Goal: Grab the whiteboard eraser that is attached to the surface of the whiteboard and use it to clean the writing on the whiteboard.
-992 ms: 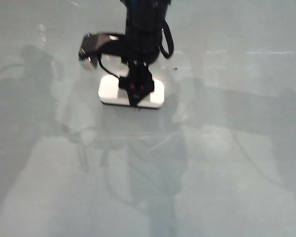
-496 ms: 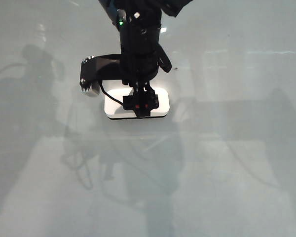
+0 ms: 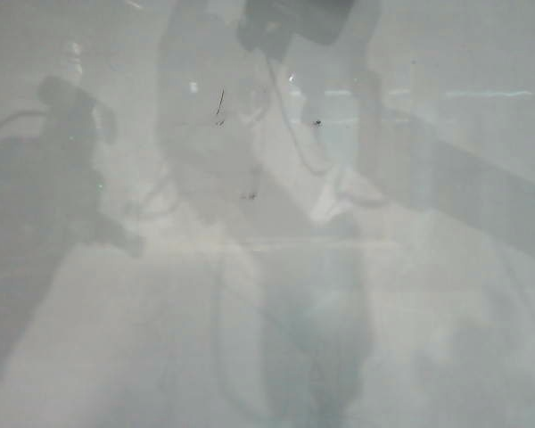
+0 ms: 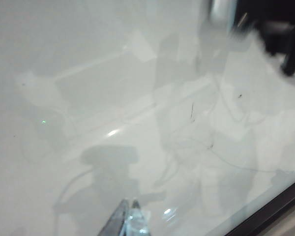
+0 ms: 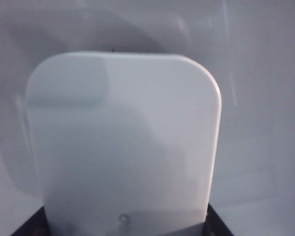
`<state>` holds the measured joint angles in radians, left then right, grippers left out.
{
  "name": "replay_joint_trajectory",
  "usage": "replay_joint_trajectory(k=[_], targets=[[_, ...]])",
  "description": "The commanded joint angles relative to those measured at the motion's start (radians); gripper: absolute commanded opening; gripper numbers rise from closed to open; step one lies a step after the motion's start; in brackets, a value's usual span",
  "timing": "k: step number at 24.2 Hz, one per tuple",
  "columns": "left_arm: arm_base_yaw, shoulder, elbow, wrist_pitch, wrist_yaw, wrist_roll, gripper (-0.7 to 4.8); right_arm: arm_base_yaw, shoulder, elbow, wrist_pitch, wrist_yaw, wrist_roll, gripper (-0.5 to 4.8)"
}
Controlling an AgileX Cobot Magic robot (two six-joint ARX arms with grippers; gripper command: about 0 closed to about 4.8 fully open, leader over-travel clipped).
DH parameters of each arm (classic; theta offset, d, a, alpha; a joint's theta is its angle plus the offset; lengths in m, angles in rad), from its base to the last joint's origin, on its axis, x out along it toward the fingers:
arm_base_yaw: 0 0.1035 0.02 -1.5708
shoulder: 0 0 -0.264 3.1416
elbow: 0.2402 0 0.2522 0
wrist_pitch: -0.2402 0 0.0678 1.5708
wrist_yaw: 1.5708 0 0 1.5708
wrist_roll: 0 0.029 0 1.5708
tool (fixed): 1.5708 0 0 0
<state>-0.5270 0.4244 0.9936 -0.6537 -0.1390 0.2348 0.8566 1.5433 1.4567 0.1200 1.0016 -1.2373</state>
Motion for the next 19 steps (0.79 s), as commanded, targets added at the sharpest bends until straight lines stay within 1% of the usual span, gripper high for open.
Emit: replay_joint_trajectory(k=[1, 3, 5, 6, 8, 10, 13, 14, 16, 17, 18, 19], targets=[[-0.001, 0.008, 0.002, 0.021, 0.001, -0.005, -0.02, 0.011, -0.116, -0.003, -0.164, -0.013, 0.192, 1.75], [-0.001, 0.013, 0.002, 0.027, -0.007, -0.006, -0.02, 0.000, -0.192, -0.024, -0.209, -0.039, 0.271, 1.75], [-0.001, 0.014, 0.002, 0.033, -0.026, -0.006, -0.02, -0.021, -0.272, -0.068, -0.213, -0.068, 0.312, 1.74], [-0.001, 0.017, 0.002, 0.041, -0.019, -0.007, -0.02, -0.043, -0.374, -0.135, -0.212, -0.093, 0.347, 1.70], [-0.001, 0.023, 0.002, 0.045, -0.016, -0.007, -0.02, -0.080, -0.483, -0.212, -0.211, -0.123, 0.399, 1.70], [-0.001, 0.033, 0.002, 0.056, -0.026, -0.007, -0.02, -0.141, -0.577, -0.282, -0.203, -0.185, 0.457, 1.70], [-0.001, 0.039, 0.002, 0.064, -0.025, -0.007, -0.02, -0.293, -0.720, -0.396, -0.161, -0.324, 0.568, 1.69], [-0.001, 0.039, 0.002, 0.065, -0.025, -0.007, -0.02, -0.362, -0.766, -0.438, -0.137, -0.383, 0.605, 1.67], [-0.001, 0.039, 0.002, 0.065, -0.020, -0.007, -0.02, -0.477, -0.824, -0.499, -0.095, -0.470, 0.647, 1.65], [-0.001, 0.042, 0.002, 0.066, -0.021, -0.007, -0.02, -0.615, -0.858, -0.559, -0.047, -0.562, 0.686, 1.62], [-0.001, 0.050, 0.002, 0.068, -0.021, -0.007, -0.02, -0.761, -0.861, -0.601, -0.023, -0.692, 0.734, 1.56], [-0.001, 0.051, 0.002, 0.066, -0.021, -0.007, -0.02, -0.827, -0.856, -0.616, -0.018, -0.763, 0.771, 1.55]])
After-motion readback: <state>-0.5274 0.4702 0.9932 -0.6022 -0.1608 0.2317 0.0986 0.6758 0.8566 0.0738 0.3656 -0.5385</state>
